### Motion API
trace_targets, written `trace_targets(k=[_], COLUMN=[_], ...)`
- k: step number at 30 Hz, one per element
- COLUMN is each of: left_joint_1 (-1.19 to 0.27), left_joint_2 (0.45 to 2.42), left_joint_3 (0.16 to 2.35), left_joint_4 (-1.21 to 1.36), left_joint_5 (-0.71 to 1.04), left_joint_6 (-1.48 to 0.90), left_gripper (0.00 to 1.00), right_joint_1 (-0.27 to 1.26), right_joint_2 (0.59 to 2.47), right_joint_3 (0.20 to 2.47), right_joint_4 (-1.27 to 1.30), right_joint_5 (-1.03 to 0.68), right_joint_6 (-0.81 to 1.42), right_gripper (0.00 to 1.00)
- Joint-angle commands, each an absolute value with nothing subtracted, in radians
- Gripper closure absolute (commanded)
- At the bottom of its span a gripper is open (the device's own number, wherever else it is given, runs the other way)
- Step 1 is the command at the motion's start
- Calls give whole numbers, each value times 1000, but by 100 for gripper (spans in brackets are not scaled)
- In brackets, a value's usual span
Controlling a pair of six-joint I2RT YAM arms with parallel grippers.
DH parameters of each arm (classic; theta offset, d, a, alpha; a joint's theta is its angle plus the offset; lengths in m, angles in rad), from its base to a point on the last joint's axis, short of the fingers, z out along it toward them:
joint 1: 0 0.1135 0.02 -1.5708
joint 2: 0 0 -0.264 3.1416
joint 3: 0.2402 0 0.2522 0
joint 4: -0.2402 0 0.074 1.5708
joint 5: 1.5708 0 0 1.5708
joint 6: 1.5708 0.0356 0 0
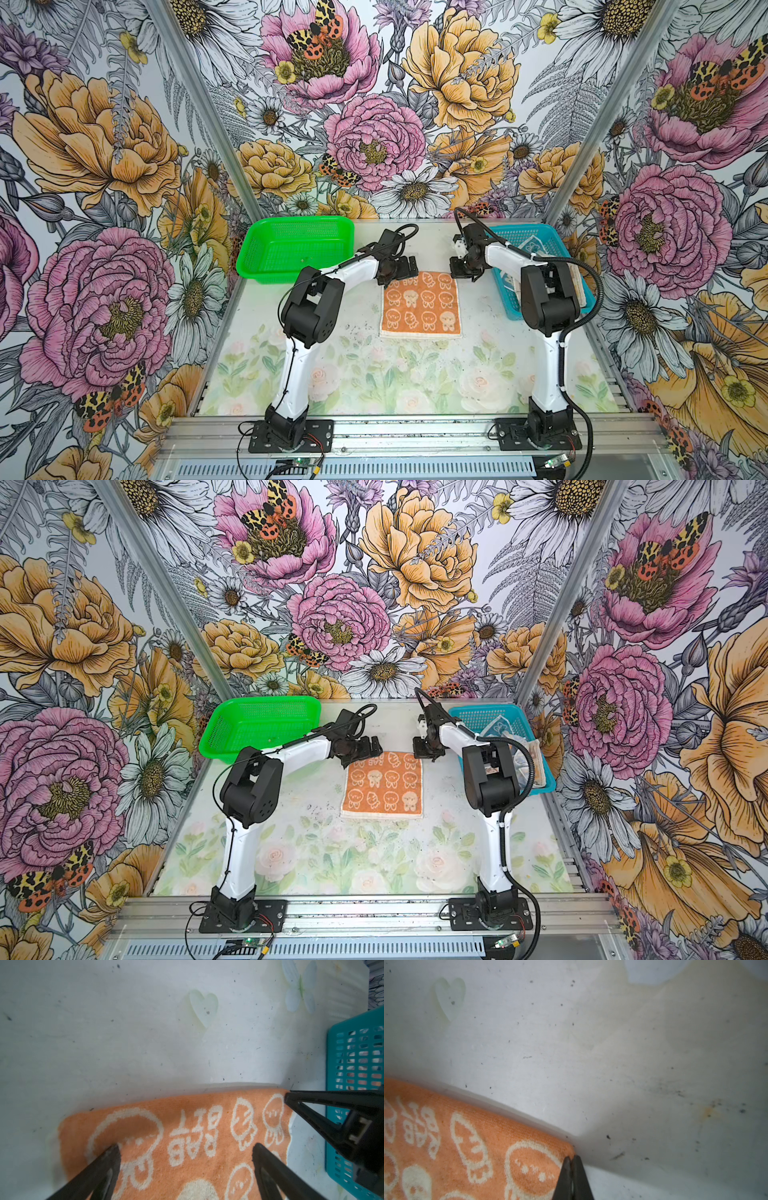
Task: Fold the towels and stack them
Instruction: 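Grasp the towel's far edge with both grippers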
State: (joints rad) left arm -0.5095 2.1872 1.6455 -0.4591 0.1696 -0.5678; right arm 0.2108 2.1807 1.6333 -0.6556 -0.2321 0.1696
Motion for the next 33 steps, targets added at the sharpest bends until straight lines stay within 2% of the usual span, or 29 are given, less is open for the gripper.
trace_targets(k=[1, 16, 20, 26, 33], left_joint_1=[-489, -446, -446, -444, -436], left_joint_2=[2222, 2190, 2217, 2265, 2284], left_joint_3=[1668, 1654, 1678, 1723, 1748], left_joint_4=[-448, -535, -563, -580, -601], left_joint_5=[154, -9, -21, -24, -40], left_joint_6=[-542, -383, -358, -335, -308], left_gripper=[1, 3, 12, 35, 56], right_joint_1=[216, 218, 219, 221, 221], right_joint_2=[2186, 2164, 2167, 2166, 2162], right_joint_3=[1620, 1615, 1615, 1617, 1612], right_joint_4=[-667, -667, -667, -667, -667], right_joint_5=[-239, -249, -250, -256, -252], right_joint_6=[147, 142, 143, 144, 140], right_gripper=[100, 100, 100, 100, 100])
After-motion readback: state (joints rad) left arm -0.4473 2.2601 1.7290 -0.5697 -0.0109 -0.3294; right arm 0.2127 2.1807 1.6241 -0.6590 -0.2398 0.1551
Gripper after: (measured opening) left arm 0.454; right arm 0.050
